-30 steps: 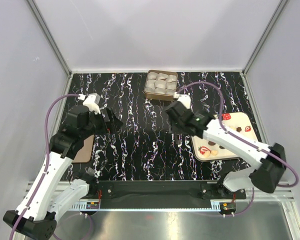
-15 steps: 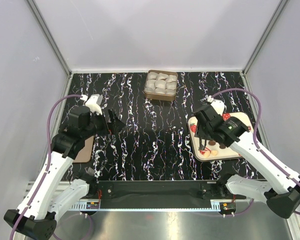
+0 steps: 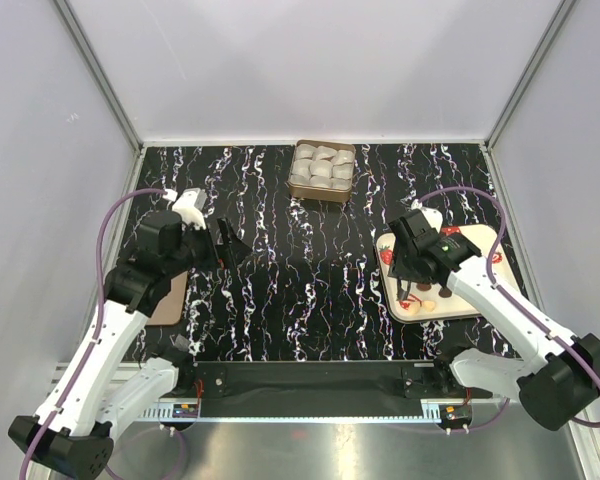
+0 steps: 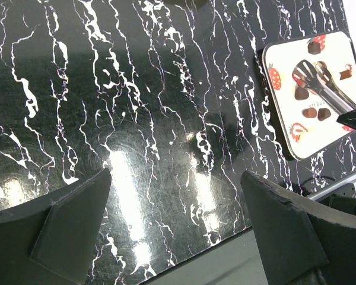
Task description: Pack the chocolate
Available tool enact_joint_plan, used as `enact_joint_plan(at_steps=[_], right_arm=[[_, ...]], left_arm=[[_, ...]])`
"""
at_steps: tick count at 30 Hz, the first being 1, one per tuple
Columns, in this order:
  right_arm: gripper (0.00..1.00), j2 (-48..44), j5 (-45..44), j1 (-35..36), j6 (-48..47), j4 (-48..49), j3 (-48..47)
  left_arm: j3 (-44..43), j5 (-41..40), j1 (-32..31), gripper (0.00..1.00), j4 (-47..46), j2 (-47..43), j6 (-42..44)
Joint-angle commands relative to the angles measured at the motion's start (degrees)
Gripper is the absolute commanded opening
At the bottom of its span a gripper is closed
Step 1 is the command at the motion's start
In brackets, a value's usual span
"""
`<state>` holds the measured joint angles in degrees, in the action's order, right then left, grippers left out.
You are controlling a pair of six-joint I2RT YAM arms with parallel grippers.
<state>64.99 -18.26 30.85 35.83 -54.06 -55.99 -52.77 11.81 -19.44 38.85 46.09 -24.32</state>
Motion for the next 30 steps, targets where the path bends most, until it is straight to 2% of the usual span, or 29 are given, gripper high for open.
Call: enact_joint_plan(at_steps=[1,11,30], right_arm=[[0.50,0.05,2.00,-1.58,-2.00,5.19,0.79],[0.50,0.31,3.50,-2.64,-0.24,6.78,4.31],[0.54,1.81,1.04,-3.25,0.90,4.32,3.78]], left_arm=[[-0.14,1.11,0.11,0.99,-2.73,0.41,-0.12],[-0.22,1.02,0.11,0.99,-2.90,1.38,-0.47],[-1.28,2.34,0.11,0.99,-3.52,2.78,-1.00]])
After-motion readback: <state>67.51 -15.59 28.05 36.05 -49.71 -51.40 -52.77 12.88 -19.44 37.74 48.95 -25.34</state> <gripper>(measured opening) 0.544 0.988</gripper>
